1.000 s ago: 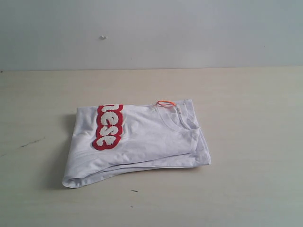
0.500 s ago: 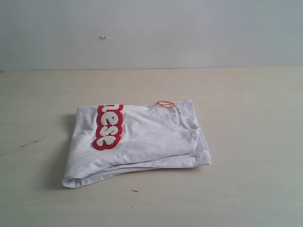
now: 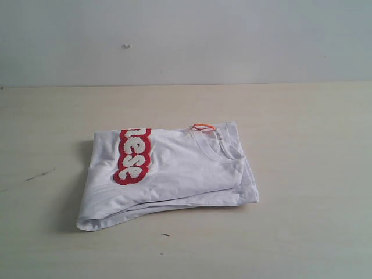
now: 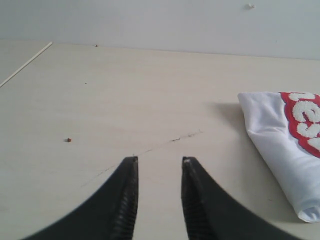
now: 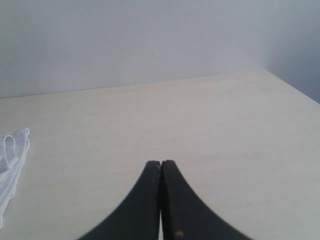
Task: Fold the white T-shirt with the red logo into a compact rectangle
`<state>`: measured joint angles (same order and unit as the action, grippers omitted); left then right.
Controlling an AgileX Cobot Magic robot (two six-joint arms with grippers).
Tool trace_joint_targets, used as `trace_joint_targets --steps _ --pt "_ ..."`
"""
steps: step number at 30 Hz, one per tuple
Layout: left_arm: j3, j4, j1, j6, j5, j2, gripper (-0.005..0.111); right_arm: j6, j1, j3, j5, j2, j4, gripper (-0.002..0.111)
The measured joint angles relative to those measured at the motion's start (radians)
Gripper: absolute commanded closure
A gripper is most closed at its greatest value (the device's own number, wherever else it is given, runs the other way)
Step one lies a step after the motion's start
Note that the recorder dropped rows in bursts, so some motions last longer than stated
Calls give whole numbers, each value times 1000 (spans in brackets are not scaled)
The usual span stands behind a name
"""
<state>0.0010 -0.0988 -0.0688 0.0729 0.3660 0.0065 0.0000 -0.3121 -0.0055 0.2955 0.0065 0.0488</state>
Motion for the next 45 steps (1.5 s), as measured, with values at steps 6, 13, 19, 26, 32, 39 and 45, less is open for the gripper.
trace_joint_targets --steps 6,13,19,26,32,39,45 --pt "0 0 0 0 0 0 76 0 0 0 0 0 0 108" --pt "0 0 0 0 0 0 76 0 0 0 0 0 0 108" --pt "0 0 0 0 0 0 76 0 0 0 0 0 0 108" --pt "0 0 0 0 0 0 76 0 0 0 0 0 0 108" --pt "0 0 0 0 0 0 76 0 0 0 0 0 0 108" --pt "0 0 0 0 0 0 76 0 0 0 0 0 0 108" --pt "0 0 0 0 0 0 76 0 0 0 0 0 0 108"
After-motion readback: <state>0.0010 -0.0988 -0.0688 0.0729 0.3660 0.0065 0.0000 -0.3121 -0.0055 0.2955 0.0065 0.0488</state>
